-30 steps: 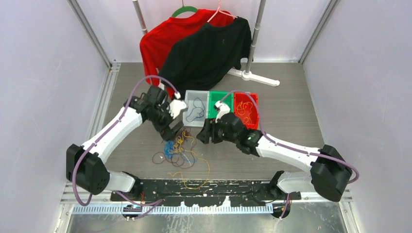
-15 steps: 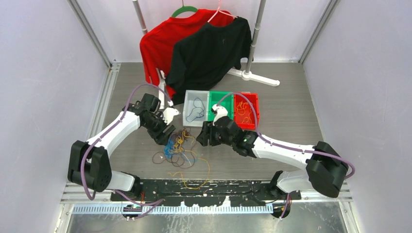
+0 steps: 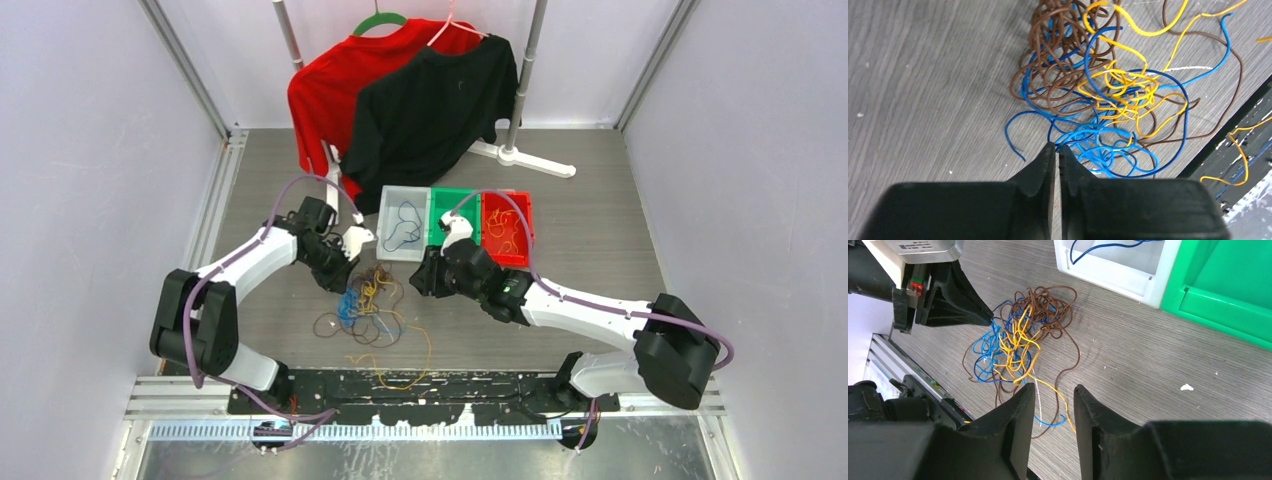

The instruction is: Untangle the cables

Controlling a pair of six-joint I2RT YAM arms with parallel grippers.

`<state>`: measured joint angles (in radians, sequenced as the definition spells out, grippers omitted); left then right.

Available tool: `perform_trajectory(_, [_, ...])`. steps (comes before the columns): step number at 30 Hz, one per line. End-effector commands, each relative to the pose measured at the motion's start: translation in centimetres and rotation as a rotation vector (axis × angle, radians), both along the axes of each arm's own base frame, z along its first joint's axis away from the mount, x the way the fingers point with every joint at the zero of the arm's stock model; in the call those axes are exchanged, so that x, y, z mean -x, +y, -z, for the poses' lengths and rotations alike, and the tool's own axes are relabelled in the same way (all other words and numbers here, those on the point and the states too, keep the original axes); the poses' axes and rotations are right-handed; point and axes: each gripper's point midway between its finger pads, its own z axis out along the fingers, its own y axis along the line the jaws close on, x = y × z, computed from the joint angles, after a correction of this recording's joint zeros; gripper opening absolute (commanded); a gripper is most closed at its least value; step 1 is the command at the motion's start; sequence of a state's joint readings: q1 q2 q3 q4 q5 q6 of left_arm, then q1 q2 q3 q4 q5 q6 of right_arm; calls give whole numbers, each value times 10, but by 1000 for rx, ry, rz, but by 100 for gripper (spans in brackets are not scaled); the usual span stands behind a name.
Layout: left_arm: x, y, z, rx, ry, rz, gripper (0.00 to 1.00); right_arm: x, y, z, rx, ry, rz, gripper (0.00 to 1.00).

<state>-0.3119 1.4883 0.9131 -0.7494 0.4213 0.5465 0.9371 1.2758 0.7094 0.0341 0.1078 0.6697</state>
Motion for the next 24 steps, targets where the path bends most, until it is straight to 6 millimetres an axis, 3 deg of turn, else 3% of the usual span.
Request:
perform_trajectory(1, [-17,0,-36,51,-110,2,3,-10,11,-35,-87,-67,14,39])
perform_trajectory(7, [0,3,-101,103,-193,-9,0,-14,30,-45,-109,-83,-35,40])
perform_trajectory(11, [14,-1,-137,155,-215,-20,0,-20,51,-62,-135,-113,-91,51])
perform_trajectory(17, [33,-3,-183,216,-239,-44,0,-21,84,-91,-199,-196,-207,69])
perform_trajectory(24, [40,-6,-224,281,-316,-82,0,-8,111,-125,-344,-267,-342,75])
